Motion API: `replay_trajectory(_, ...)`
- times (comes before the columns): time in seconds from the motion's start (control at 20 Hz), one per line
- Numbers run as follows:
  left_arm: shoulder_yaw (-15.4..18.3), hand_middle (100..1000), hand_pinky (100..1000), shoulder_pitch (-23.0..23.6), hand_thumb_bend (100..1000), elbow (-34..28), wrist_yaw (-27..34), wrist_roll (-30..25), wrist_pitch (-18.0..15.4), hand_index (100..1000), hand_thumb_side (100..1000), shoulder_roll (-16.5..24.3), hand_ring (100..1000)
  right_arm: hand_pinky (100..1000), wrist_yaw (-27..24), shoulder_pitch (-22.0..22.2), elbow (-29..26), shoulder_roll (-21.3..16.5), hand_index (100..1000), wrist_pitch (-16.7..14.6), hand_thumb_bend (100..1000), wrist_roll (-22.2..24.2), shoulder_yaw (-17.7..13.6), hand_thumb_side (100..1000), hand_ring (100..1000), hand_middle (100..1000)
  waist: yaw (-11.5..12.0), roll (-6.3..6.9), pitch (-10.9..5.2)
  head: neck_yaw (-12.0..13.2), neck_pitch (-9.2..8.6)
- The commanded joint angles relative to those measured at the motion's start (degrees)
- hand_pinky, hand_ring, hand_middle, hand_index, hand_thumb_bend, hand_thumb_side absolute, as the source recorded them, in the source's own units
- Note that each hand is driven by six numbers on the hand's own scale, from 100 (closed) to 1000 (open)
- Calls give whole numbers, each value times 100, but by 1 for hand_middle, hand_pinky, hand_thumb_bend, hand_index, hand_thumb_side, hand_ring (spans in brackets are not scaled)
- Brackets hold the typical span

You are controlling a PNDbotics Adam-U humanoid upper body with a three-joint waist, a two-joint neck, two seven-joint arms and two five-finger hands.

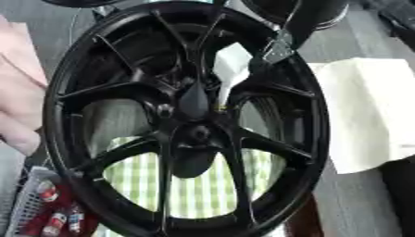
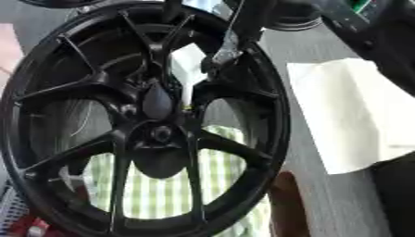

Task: Pull the pin out of the wheel hub.

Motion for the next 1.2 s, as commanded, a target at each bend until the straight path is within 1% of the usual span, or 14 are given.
replay_trajectory(0.05, 71, 690, 726, -9, 443, -62, 6, 0, 8, 693, 661, 188, 744, 888, -201, -91, -128, -73, 805, 78, 529, 343, -122, 335, 830, 732, 16, 39, -187, -14, -37)
replay_trajectory(0.2, 78, 689, 725, -13, 443, -62, 11, 6, 4, 693, 661, 166, 743, 887, -377, -56, -266, -81, 804, 197, 525, 654, -53, 339, 827, 730, 43, 44, -184, -43, -22)
replay_trajectory(0.3, 80, 689, 725, -14, 443, -61, 13, 8, 3, 693, 662, 159, 743, 886, -436, -41, -321, -87, 804, 268, 521, 768, -36, 342, 826, 729, 52, 46, -181, -54, -21)
replay_trajectory(0.75, 82, 688, 726, -20, 442, -61, 19, 5, 4, 692, 663, 121, 742, 881, -472, -7, -379, -17, 803, 427, 515, 804, 15, 340, 821, 724, 93, 47, -159, -81, -14)
replay_trajectory(1.2, 88, 689, 726, -16, 442, -63, 20, 11, 3, 692, 664, 98, 742, 879, -334, -40, -279, 68, 801, 428, 516, 804, -36, 331, 818, 721, 110, 51, -144, -95, -12)
